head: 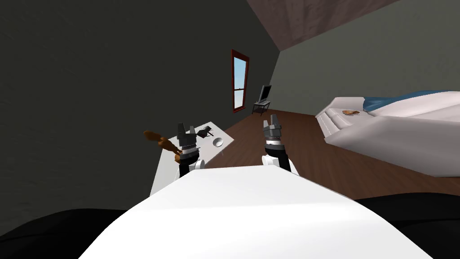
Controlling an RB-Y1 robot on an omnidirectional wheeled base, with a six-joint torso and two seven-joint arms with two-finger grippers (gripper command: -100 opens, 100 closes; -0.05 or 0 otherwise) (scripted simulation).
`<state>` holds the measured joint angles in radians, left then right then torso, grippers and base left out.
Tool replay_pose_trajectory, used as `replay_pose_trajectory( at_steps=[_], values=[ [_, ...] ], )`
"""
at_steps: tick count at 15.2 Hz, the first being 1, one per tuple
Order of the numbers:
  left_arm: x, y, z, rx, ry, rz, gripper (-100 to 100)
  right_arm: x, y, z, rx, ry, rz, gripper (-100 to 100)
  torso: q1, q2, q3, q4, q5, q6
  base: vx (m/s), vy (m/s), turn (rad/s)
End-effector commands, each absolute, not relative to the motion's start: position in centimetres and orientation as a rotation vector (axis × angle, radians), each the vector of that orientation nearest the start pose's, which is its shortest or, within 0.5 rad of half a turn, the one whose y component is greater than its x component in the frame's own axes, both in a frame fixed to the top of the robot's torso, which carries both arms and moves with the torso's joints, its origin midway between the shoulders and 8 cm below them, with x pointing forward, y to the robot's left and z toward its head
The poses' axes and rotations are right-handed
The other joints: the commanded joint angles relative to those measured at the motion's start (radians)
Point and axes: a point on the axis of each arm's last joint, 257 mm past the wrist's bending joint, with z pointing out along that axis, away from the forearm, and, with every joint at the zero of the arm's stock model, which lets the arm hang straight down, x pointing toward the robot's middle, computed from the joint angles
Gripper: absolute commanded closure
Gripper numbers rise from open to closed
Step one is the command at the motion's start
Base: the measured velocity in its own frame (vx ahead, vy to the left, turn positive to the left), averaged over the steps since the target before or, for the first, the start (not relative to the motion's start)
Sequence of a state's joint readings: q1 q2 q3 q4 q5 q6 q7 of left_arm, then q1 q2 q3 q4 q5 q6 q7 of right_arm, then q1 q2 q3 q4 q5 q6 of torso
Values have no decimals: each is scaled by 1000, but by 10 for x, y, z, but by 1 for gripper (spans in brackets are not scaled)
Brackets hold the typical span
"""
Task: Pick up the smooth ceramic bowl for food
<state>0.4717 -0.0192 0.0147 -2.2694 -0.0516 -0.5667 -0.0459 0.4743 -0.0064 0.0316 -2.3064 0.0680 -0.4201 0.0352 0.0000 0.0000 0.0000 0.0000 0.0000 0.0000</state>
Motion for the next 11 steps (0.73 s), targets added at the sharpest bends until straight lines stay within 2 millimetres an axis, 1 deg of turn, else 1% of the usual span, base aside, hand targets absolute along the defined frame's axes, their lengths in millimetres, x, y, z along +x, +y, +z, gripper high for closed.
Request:
replay_pose_trajectory(
  at_steps=[1,3,5,6,8,9,10,11],
  values=[
    [340,272,37,-540,621,-1238,-100,356,-259,29,625,685,1258,0,0,0,0,0,0,0,1,-1,-31],
    [343,271,33,-534,653,-1235,-100,356,-259,29,625,685,1258,0,0,0,0,0,0,0,4,2,-48],
    [351,272,21,-538,722,-1223,-100,356,-259,29,625,685,1258,0,1,0,0,0,0,0,7,3,-60],
    [351,272,21,-538,722,-1223,-100,356,-259,29,625,685,1258,0,1,-1,0,0,0,0,8,5,-59],
    [362,277,5,-566,795,-1202,-100,356,-259,29,625,685,1258,0,1,-1,0,0,0,0,11,4,-103],
    [362,277,5,-566,795,-1202,-100,356,-259,29,625,685,1258,0,1,-1,0,0,0,0,10,6,-89],
    [368,281,-5,-588,832,-1188,-100,356,-259,29,625,685,1258,0,1,-1,-1,0,0,0,11,6,-88],
    [368,281,-5,-588,832,-1188,-100,356,-259,29,625,685,1258,0,1,-1,-1,0,0,0,10,6,-63]
  ],
)
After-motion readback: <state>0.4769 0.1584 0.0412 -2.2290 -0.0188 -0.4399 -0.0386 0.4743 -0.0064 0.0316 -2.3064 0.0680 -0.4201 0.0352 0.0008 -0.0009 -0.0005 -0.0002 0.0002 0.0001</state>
